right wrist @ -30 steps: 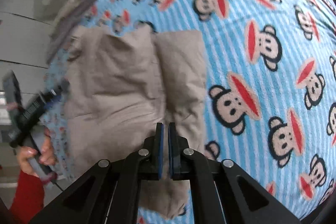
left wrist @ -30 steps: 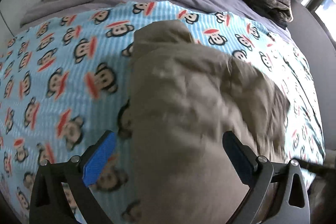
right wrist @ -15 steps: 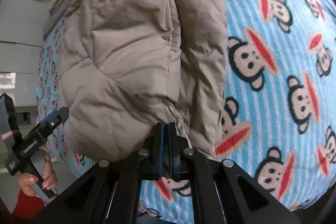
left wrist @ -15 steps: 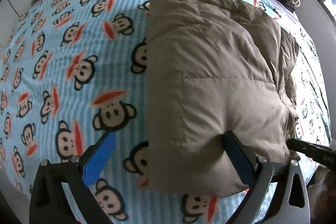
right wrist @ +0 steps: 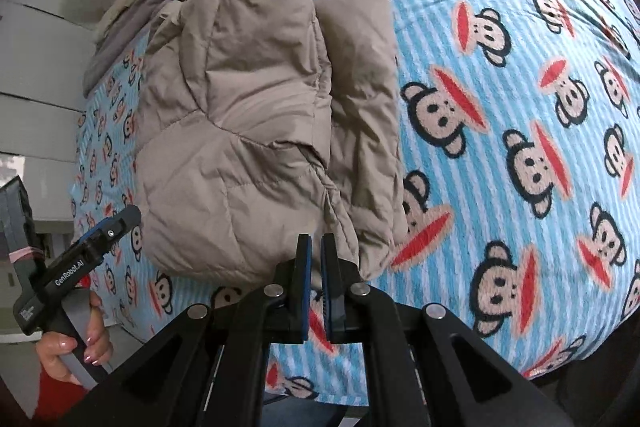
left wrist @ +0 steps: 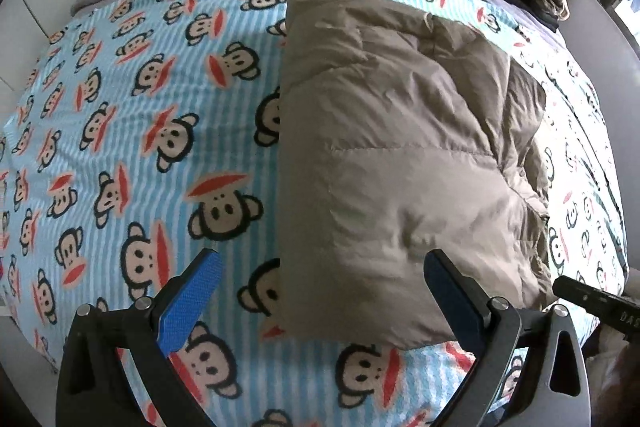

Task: Fold large clothes
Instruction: 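Open both tools and pull them back from the coat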

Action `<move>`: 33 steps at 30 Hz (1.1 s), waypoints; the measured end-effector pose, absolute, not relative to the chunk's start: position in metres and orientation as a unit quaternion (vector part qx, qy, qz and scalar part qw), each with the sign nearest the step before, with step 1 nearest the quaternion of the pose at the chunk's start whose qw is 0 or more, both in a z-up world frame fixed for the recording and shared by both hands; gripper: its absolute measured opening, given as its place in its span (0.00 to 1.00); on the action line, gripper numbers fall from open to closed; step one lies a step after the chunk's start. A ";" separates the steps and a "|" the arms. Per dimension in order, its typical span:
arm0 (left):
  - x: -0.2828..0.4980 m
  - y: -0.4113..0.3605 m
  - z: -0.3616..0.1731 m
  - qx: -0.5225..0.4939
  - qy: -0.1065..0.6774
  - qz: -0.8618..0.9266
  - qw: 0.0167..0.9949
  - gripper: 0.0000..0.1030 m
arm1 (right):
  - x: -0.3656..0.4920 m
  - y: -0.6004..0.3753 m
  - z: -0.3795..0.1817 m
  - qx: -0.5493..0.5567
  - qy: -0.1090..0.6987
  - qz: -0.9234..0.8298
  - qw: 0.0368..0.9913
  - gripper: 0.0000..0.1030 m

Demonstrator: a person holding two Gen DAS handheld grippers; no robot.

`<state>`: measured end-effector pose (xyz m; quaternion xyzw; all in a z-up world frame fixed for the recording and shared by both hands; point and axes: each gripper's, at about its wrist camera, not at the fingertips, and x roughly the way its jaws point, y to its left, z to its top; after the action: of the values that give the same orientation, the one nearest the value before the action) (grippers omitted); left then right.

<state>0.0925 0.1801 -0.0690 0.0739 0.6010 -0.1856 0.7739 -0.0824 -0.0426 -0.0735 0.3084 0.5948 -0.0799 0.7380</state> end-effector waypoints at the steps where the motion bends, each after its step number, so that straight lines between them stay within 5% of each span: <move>1: 0.090 0.180 -0.067 0.073 0.600 -0.182 0.776 0.98 | -0.085 -0.046 -0.070 0.309 0.594 -0.077 0.738 0.05; 33: -0.012 0.184 0.018 0.091 0.536 -0.109 0.832 0.99 | -0.110 -0.028 -0.005 0.239 0.548 -0.060 0.799 0.06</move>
<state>-0.0115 0.1845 0.0177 0.0911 0.5360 -0.1089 0.8322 -0.1102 -0.0285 -0.0050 0.2392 0.5482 -0.0600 0.7991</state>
